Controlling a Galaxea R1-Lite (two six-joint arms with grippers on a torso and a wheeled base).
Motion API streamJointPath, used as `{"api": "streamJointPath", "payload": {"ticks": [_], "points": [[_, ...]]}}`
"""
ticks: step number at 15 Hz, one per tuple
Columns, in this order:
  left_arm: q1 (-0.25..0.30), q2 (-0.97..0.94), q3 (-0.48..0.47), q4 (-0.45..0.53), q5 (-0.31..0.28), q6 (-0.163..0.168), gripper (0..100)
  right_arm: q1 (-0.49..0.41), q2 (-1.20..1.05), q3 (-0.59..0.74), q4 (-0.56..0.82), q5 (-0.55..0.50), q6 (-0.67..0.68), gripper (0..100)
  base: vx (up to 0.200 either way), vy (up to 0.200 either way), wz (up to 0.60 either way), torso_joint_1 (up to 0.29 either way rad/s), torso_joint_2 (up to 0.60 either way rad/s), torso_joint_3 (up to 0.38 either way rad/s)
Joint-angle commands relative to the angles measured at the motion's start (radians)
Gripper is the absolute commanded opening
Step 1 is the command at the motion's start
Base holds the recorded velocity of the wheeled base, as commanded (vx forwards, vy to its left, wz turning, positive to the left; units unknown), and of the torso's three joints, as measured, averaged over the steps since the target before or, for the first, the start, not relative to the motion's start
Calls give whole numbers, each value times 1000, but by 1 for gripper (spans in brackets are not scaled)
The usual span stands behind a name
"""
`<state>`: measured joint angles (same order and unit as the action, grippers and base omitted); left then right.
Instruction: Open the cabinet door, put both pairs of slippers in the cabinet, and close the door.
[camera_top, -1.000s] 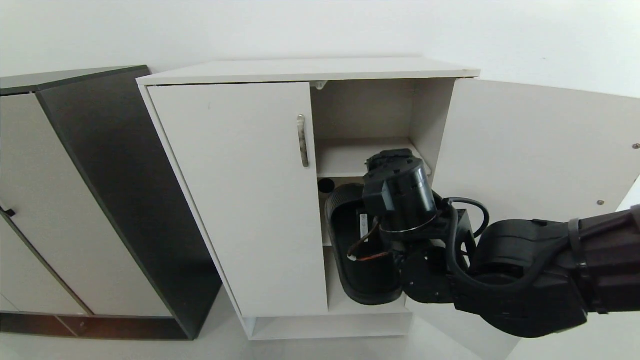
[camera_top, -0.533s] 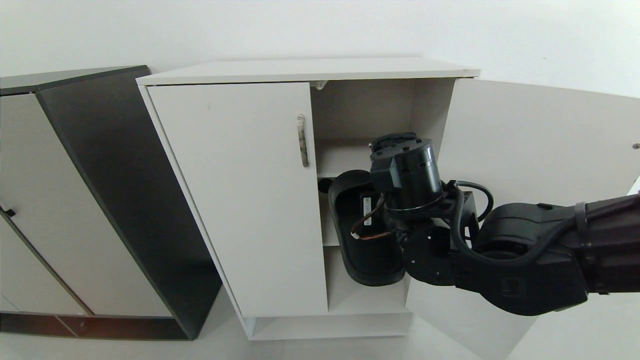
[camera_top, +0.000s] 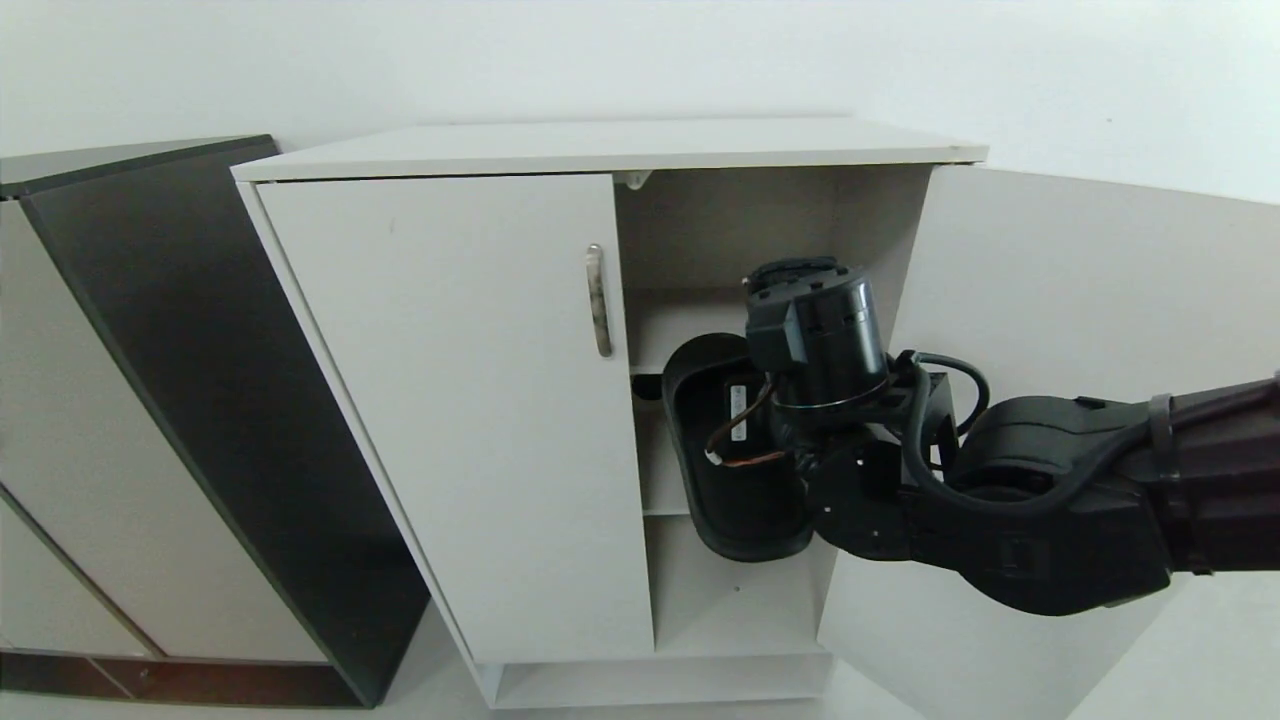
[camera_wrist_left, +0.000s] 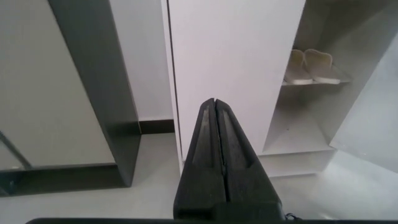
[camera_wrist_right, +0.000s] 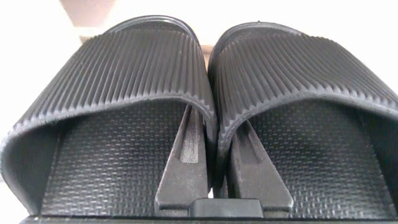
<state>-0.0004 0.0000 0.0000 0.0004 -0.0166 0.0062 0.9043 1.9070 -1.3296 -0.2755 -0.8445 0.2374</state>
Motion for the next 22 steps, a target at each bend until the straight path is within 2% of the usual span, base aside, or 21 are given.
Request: {"api": "streamJointPath", "payload": {"ticks": [1, 8, 12, 20, 22], "points": [[0, 2, 0, 0, 1, 0, 0, 1, 1, -5, -1, 1, -1, 0, 200, 0, 0, 2, 2, -2], [0, 2, 0, 0, 1, 0, 0, -38, 33, -39, -5, 12, -6, 0, 200, 0, 0, 2, 3, 0], [0, 2, 0, -2, 1, -2, 0, -61, 63, -77, -4, 67, -6, 0, 0, 0, 0, 0, 0, 0], [0, 2, 0, -2, 1, -2, 0, -104, 129, -151, -2, 87, -21, 0, 0, 0, 0, 0, 0, 0], [0, 2, 0, -2, 1, -2, 0, -108, 155, -214, 9, 87, -32, 0, 0, 0, 0, 0, 0, 0]]}}
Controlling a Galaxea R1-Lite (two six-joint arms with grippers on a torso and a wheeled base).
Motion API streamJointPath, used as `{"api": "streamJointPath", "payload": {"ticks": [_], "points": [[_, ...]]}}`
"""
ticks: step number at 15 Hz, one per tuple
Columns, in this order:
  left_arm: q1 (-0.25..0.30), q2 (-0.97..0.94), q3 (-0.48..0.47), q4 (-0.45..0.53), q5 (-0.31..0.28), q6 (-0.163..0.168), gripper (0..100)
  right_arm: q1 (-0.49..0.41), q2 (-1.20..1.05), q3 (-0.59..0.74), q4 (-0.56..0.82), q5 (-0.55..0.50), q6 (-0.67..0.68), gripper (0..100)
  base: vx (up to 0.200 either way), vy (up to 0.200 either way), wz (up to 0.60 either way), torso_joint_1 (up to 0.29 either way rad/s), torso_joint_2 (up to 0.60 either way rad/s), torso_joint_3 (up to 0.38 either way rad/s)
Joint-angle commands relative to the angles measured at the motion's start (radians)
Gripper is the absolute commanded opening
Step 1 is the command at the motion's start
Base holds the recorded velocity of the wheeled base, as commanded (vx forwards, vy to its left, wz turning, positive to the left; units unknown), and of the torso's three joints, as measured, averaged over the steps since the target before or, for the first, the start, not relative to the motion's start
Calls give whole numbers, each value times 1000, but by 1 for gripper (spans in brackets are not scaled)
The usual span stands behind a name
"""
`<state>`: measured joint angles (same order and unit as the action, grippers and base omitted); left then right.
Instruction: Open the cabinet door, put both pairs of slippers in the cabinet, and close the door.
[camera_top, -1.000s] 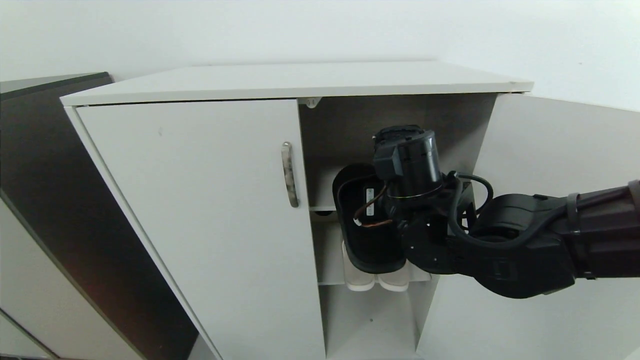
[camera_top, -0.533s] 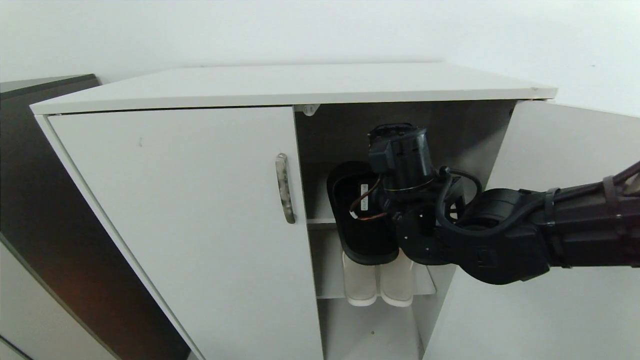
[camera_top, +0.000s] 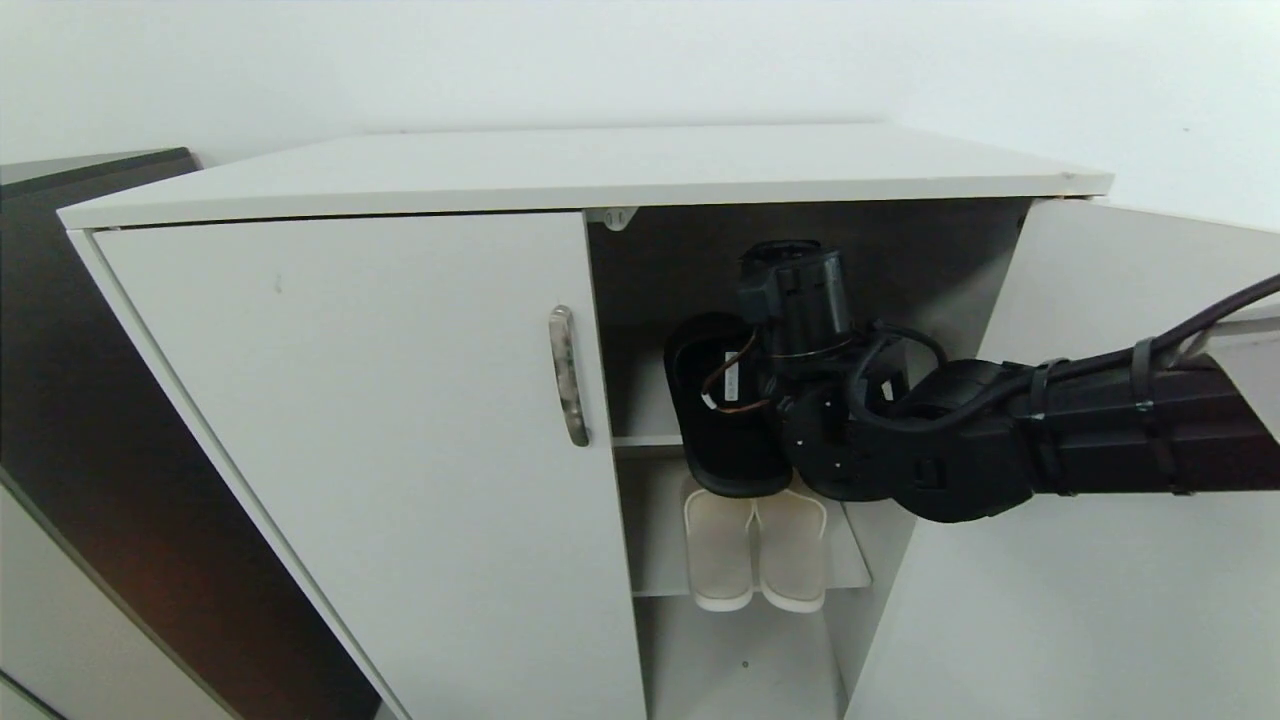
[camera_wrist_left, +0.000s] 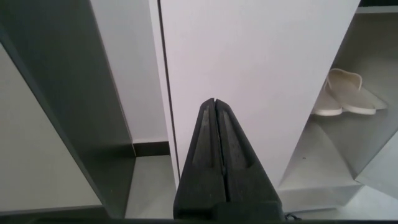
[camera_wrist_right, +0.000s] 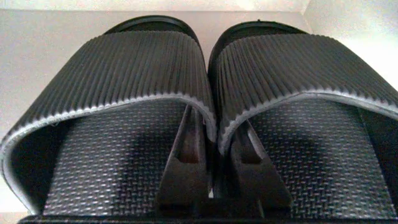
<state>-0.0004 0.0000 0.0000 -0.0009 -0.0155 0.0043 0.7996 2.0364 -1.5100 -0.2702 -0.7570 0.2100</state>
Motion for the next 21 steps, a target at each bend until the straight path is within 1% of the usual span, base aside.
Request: {"api": "streamJointPath", "payload": {"ticks": [1, 7, 15, 18, 21], "points": [[0, 2, 0, -1, 0, 0, 0, -3, 33, -50, 6, -1, -8, 0, 0, 0, 0, 0, 0, 0], [0, 2, 0, -1, 0, 0, 0, -31, 94, -130, 42, -1, -9, 0, 0, 0, 0, 0, 0, 0], [0, 2, 0, -1, 0, 0, 0, -63, 119, -148, 43, -1, -9, 0, 0, 0, 0, 0, 0, 0], [0, 2, 0, -1, 0, 0, 0, -62, 123, -165, 45, 1, -9, 0, 0, 0, 0, 0, 0, 0], [0, 2, 0, -1, 0, 0, 0, -69, 130, -148, 40, 1, -6, 0, 0, 0, 0, 0, 0, 0]]}}
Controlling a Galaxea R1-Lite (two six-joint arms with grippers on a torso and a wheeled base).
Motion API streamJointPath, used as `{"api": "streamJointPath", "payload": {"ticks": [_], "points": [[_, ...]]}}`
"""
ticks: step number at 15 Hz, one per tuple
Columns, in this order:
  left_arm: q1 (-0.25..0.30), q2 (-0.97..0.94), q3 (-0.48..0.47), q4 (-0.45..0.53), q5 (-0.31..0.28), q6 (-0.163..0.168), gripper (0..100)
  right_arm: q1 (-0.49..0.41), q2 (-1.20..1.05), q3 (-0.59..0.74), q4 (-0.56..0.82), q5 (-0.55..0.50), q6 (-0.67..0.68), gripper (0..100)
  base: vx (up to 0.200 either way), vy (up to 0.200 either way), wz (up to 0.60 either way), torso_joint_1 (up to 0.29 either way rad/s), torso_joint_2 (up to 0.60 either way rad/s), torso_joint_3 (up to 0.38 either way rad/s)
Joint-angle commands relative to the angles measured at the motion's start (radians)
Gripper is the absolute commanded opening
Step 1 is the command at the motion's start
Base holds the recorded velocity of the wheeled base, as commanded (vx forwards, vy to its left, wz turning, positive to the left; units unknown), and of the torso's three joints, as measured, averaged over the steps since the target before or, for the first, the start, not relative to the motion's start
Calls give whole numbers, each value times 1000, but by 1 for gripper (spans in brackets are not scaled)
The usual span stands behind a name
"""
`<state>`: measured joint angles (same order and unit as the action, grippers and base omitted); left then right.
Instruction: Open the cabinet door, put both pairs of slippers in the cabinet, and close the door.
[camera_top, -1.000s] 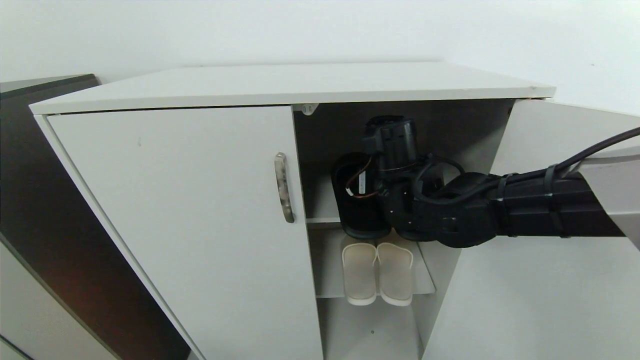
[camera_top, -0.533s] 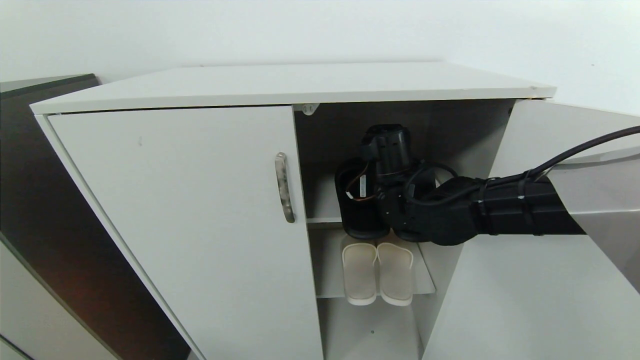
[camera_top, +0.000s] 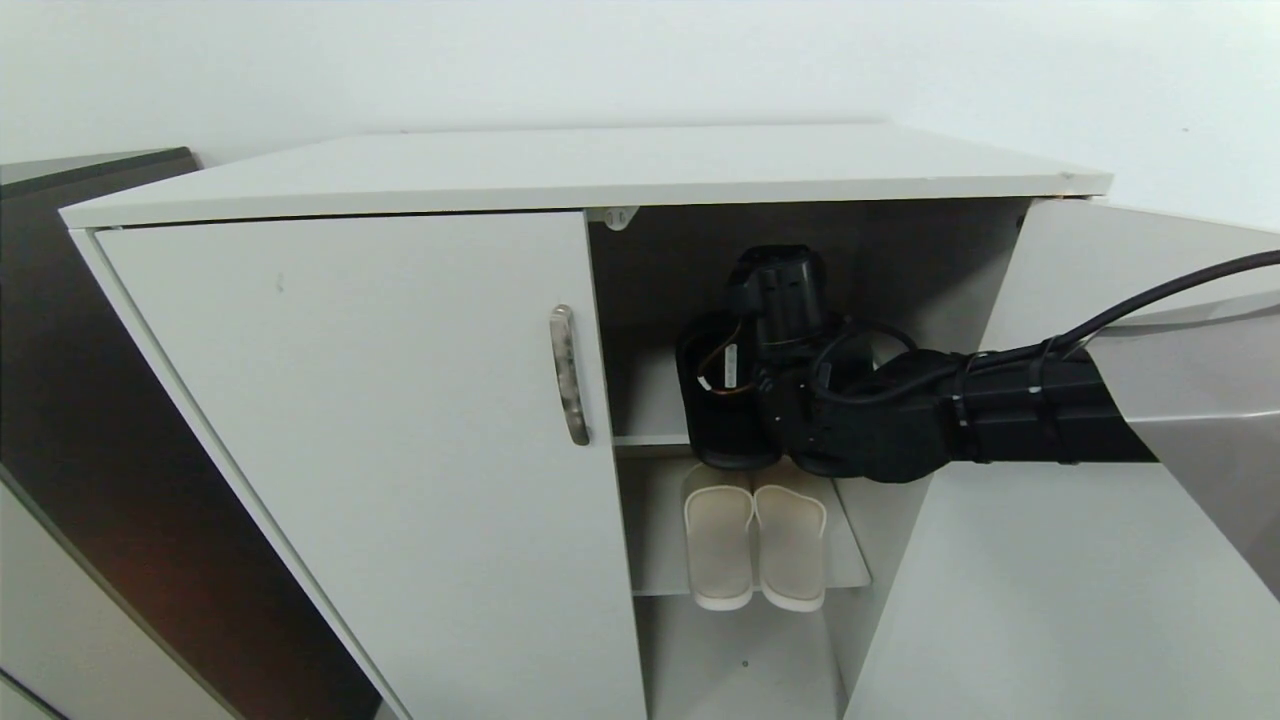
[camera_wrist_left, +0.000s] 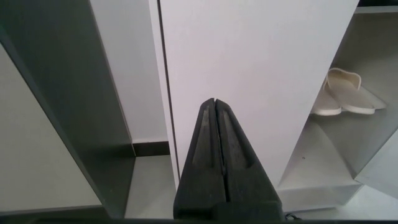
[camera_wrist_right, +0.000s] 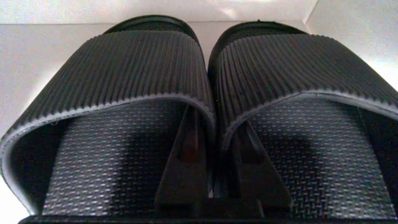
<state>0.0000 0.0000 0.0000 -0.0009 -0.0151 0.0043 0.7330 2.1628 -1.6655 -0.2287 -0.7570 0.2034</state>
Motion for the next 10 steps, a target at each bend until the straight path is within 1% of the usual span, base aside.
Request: {"api": "streamJointPath", "payload": {"ticks": [1, 4, 5, 8, 10], "points": [[0, 2, 0, -1, 0, 0, 0, -3, 2, 13, -3, -1, 4, 0, 0, 0, 0, 0, 0, 0], [0, 2, 0, -1, 0, 0, 0, -3, 3, 12, -1, 1, 1, 0, 0, 0, 0, 0, 0, 0], [0, 2, 0, -1, 0, 0, 0, -3, 5, 12, -1, 1, -1, 100, 0, 0, 0, 0, 0, 0], [0, 2, 0, 1, 0, 0, 0, 3, -17, 23, 0, -1, -1, 100, 0, 0, 0, 0, 0, 0], [0, 2, 0, -1, 0, 0, 0, 22, -75, 89, 0, -2, -1, 100, 0, 0, 0, 0, 0, 0]]}}
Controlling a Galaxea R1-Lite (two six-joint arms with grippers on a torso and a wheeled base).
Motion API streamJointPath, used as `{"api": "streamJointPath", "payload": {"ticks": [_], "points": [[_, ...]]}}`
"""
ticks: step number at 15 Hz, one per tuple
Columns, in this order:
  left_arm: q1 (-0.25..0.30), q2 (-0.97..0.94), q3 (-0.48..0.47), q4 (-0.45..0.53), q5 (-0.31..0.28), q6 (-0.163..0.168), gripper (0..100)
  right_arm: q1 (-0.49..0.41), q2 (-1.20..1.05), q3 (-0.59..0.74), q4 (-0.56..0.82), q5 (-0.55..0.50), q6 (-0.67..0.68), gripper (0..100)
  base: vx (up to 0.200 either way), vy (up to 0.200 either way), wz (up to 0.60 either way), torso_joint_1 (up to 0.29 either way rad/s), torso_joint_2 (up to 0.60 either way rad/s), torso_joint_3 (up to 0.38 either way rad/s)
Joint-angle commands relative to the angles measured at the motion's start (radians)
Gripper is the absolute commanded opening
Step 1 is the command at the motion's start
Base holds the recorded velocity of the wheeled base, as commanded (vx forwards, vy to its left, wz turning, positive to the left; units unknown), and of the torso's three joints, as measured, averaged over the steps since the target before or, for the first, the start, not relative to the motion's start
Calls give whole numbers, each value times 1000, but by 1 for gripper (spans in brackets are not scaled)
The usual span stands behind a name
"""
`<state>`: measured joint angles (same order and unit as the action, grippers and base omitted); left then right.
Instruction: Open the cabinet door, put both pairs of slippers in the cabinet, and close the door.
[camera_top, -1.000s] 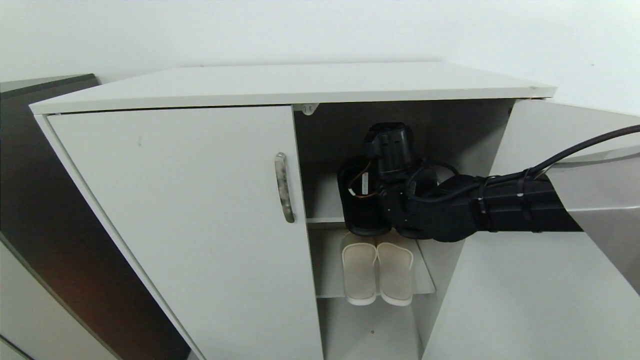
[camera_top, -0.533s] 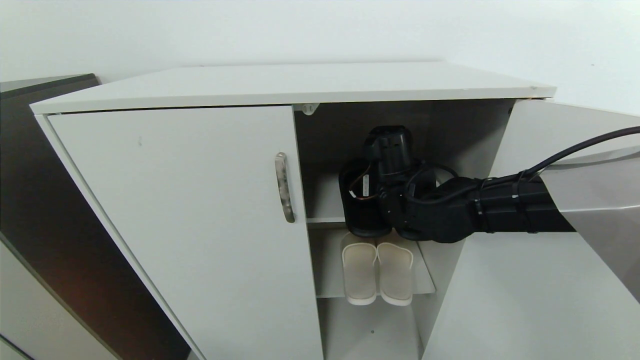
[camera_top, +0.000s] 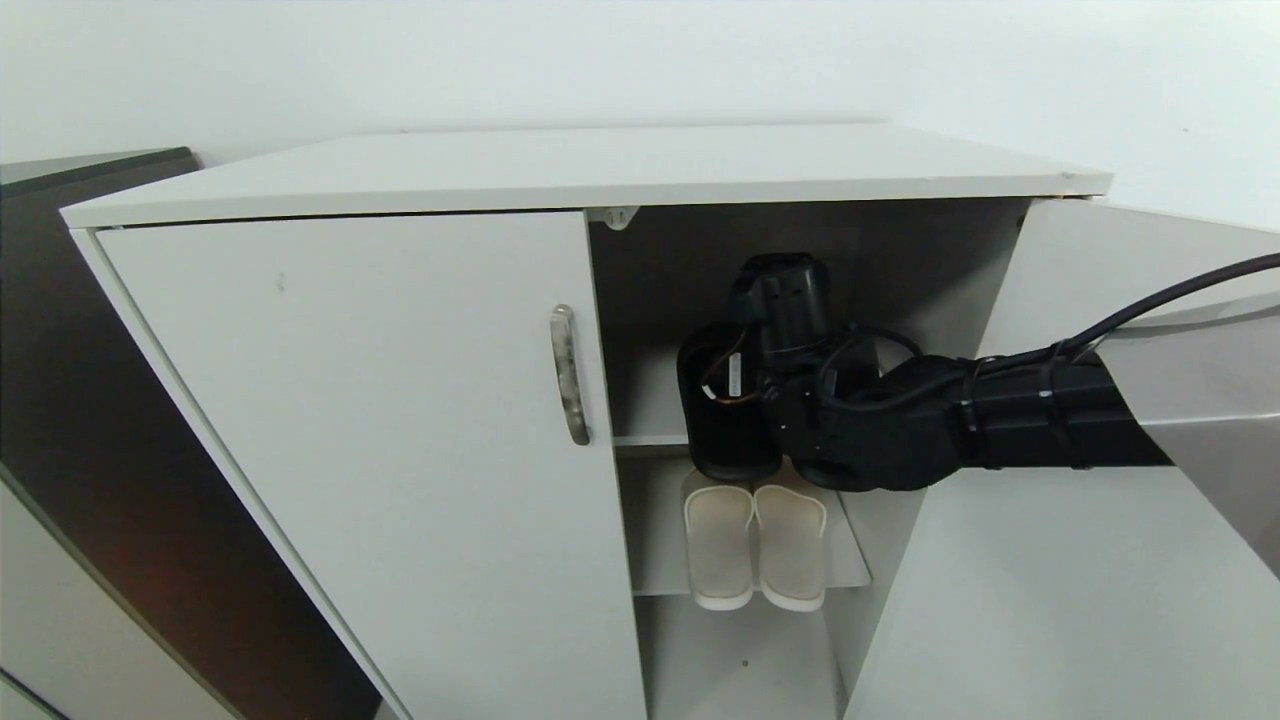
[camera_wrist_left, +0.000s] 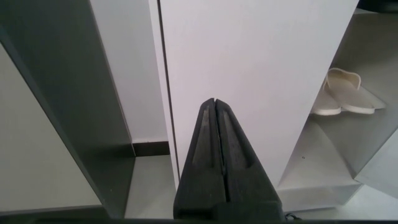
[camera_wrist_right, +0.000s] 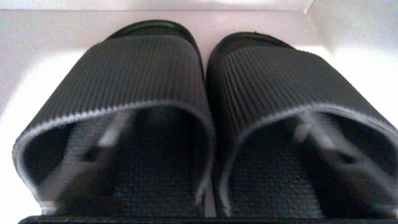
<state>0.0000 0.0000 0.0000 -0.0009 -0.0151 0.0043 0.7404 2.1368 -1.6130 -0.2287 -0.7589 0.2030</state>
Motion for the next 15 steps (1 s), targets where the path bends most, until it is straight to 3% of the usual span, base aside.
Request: {"api": "streamJointPath", "payload": {"ticks": [1, 9, 10, 15], "points": [[0, 2, 0, -1, 0, 2, 0, 23, -83, 87, -3, -2, 3, 100, 0, 0, 0, 0, 0, 0], [0, 2, 0, -1, 0, 0, 0, 166, -350, 486, -172, 0, 10, 100, 0, 0, 0, 0, 0, 0], [0, 2, 0, 1, 0, 0, 0, 178, -368, 513, -190, 0, 12, 0, 0, 0, 0, 0, 0, 0], [0, 2, 0, -1, 0, 2, 0, 195, -376, 578, -245, 13, 1, 0, 0, 0, 0, 0, 0, 0]]}}
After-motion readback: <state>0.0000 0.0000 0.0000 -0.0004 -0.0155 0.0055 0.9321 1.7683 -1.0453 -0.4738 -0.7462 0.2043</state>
